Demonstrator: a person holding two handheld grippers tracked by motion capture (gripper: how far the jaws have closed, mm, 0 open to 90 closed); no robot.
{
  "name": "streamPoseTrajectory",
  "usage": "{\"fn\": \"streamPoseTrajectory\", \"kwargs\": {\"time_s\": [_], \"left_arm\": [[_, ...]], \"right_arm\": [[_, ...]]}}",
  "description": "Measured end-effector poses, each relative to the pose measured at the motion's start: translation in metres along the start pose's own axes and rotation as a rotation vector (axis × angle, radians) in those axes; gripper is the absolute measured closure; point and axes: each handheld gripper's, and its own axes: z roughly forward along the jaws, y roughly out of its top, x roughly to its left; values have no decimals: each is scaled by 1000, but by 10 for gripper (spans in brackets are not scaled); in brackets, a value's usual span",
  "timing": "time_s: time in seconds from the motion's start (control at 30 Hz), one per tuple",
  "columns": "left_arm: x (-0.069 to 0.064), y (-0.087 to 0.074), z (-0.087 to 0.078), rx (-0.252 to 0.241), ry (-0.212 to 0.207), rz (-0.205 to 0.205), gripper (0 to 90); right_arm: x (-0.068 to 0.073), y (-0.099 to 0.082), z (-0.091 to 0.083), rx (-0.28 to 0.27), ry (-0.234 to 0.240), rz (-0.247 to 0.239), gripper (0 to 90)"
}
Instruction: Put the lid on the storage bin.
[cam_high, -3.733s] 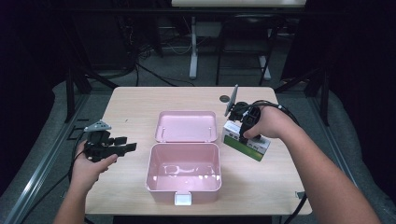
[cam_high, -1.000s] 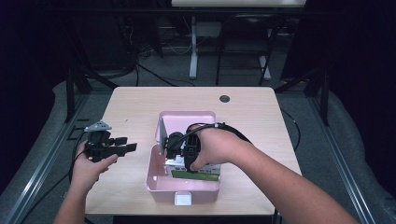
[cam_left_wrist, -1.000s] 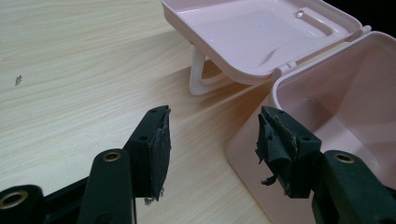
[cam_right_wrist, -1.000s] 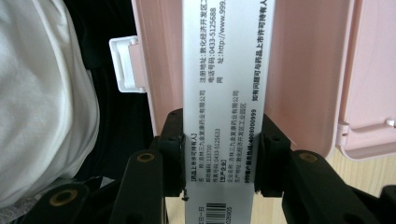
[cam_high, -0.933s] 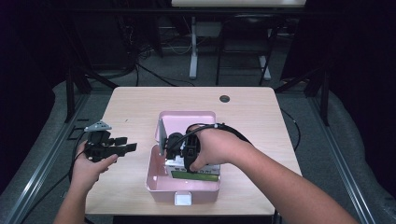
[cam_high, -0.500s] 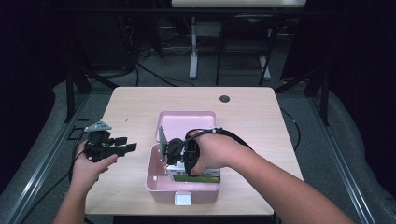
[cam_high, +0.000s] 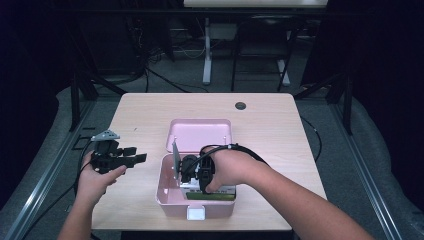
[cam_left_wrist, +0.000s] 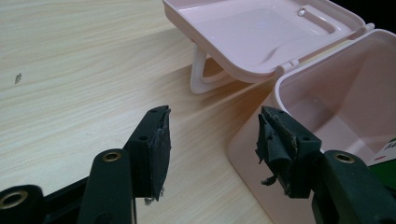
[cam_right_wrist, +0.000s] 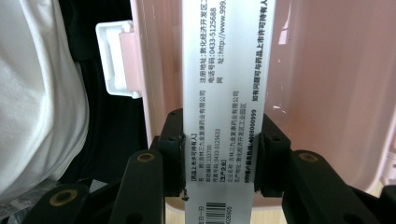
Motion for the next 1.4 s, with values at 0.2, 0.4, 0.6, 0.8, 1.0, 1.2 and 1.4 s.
{"fn": "streamPoseTrajectory", "kwargs": {"time_s": [0.2,0.4,0.6,0.8,1.0,1.2,1.4], "left_arm": [[-1,0,0,4,0,2,440],[-1,0,1,6,-1,3,440],[-1,0,2,4,-1,3,440],[-1,0,2,7,1,2,440],[-1,0,2,8,0,5,440],[-1,0,3,8,1,2,440],[-1,0,3,11,0,4,440]], "right_arm": [[1,1,5,2,8,-9,616],[1,1,15,7,23,-20,615],[2,1,21,9,32,-23,615],[1,0,29,10,44,-20,616],[1,0,32,15,42,-27,616],[1,1,37,8,46,-33,616],[-1,-1,43,5,53,-27,616]]}}
